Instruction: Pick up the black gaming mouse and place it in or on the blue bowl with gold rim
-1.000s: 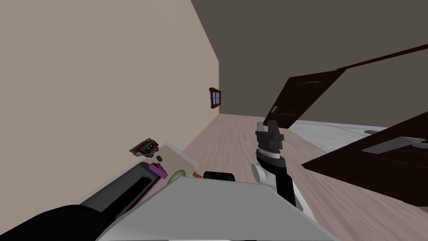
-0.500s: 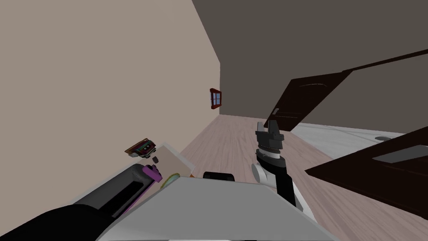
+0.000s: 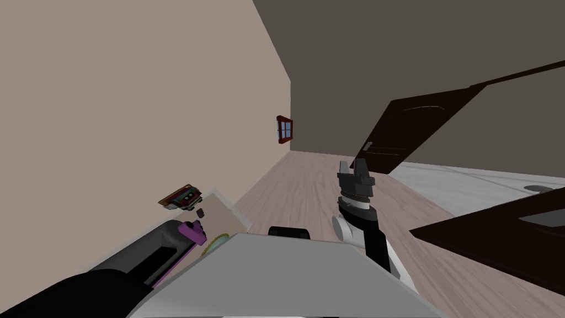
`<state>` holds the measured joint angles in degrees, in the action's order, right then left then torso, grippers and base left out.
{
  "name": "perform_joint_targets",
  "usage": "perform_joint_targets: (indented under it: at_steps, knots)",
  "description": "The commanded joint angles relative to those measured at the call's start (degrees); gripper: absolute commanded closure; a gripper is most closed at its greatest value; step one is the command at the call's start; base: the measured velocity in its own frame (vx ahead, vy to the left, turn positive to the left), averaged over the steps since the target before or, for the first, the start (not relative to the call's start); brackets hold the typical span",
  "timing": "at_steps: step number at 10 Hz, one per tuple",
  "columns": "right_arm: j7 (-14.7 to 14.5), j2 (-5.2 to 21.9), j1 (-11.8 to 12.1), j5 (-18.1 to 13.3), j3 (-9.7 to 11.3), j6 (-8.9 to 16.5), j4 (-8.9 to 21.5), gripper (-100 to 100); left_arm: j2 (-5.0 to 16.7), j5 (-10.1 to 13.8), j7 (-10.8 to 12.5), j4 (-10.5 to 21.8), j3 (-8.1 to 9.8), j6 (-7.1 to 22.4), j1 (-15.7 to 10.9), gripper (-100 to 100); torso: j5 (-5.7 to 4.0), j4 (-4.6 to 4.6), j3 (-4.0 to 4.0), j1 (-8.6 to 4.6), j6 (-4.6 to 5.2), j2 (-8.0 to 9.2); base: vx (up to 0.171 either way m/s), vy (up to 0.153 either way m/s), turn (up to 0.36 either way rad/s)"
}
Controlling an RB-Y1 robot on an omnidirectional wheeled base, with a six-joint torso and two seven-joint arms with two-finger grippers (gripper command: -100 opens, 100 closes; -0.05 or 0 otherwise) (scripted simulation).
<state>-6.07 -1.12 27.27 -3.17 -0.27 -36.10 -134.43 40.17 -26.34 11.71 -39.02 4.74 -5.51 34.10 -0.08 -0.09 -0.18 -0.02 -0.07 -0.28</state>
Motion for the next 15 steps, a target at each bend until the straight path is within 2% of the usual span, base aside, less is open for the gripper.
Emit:
perform_joint_targets:
  at_steps: [1, 4, 5, 6, 8, 9, 11, 13, 14, 15]
  knots:
    - [0.0, 0.0, 0.0, 0.0, 0.0, 0.0, 0.0, 0, 2.3, -0.5, 0.3, 0.4, 0.28, -0.3, 1.6, 100, 0.0, 0.0, 0.0, 0.0, 0.0, 0.0, 0.104, -0.104, 0.07]
    - [0.0, 0.0, 0.0, 0.0, 0.0, 0.0, 0.0, 0, 4.8, -1.1, 1.0, -0.2, -0.08, -0.2, 4.4, 100, -0.13, -0.13, -0.32, -0.85, -0.03, -0.56, 0.159, -0.197, 0.091]
    - [0.0, 0.0, 0.0, 0.0, 0.0, 0.0, 0.0, 0, 4.8, -1.1, 1.0, -0.2, -0.08, -0.2, 4.4, 100, -0.2, -0.15, -0.29, -0.88, -0.03, -0.47, 0.053, -0.142, 0.017]
    - [0.0, 0.0, 0.0, 0.0, 0.0, 0.0, 0.0, 0, 6.0, -1.6, 1.4, -0.7, -0.52, -0.3, 6.3, 100, -0.17, -0.1, -0.18, -0.67, -0.04, -0.26, 0.09, -0.171, 0.054]
    - [0.0, 0.0, 0.0, 0.0, 0.0, 0.0, 0.0, 0, 6.0, -1.6, 1.4, -0.7, -0.52, -0.3, 6.3, 100, -0.14, -0.09, -0.17, -0.68, -0.02, -0.27, 0.06, -0.105, 0.039]
    - [0.0, 0.0, 0.0, 0.0, 0.0, 0.0, 0.0, 0, 7.2, -2.1, 1.9, -1.3, -0.96, -0.4, 8.1, 100, -0.11, -0.05, -0.1, -0.39, 0.03, -0.16, 0.077, -0.093, 0.033]
    - [0.0, 0.0, 0.0, 0.0, 0.0, 0.0, 0.0, 0, 8.3, -2.5, 2.3, -2.0, -1.28, -0.5, 9.7, 100, -0.12, -0.09, -0.17, -0.62, -0.01, -0.27, 0.1, -0.166, 0.051]
    - [0.0, 0.0, 0.0, 0.0, 0.0, 0.0, 0.0, 0, 8.9, -2.7, 2.5, -2.4, -1.36, -0.6, 10.5, 100, -0.15, -0.08, -0.2, -0.69, 0.05, -0.34, 0.082, -0.119, 0.025]
    - [0.0, 0.0, 0.0, 0.0, 0.0, 0.0, 0.0, 0, 10.1, -3.0, 3.1, -3.3, -1.35, -0.7, 11.8, 100, -0.14, -0.06, -0.15, -0.44, 0.08, -0.25, 0.06, -0.081, -0.002]
    - [0.0, 0.0, 0.0, 0.0, 0.0, 0.0, 0.0, 0, 10.1, -3.0, 3.1, -3.3, -1.35, -0.7, 11.8, 100, -0.12, -0.05, -0.13, -0.38, 0.1, -0.23, 0.052, -0.062, 0.006]
